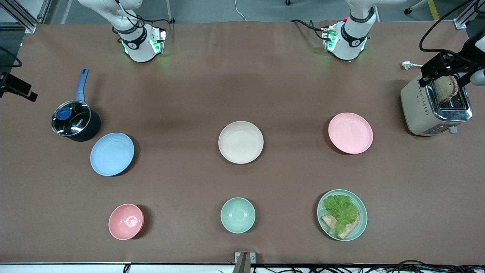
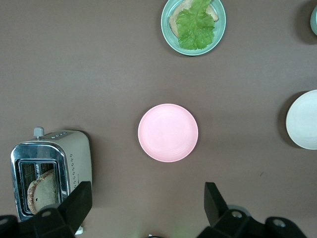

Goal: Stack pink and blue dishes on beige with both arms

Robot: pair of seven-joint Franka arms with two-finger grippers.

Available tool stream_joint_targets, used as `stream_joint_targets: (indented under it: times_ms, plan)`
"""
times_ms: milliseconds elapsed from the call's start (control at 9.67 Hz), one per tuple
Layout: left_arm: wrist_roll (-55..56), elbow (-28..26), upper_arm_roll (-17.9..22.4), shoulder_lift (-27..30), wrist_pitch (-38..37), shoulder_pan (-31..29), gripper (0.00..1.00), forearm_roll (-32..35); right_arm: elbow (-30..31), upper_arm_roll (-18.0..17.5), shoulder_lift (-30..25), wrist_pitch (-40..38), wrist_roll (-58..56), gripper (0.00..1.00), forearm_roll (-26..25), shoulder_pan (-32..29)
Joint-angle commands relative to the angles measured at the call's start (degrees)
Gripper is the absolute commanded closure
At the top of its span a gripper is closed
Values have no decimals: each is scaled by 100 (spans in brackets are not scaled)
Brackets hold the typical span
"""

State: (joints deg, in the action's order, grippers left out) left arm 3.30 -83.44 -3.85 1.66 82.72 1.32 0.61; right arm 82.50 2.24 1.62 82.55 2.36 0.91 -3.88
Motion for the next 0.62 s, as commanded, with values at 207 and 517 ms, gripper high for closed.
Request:
stream_joint_targets:
  times_ms: [207,517]
  plan:
    - [-84,-208,-2,-16,69,-53,0,-158,56,-30,-48,-11,-34,0,-109,-51]
    - [-136,-373,288,-113,156,-62,2,-421,21,-30,39,76,-60,0,-178,-51]
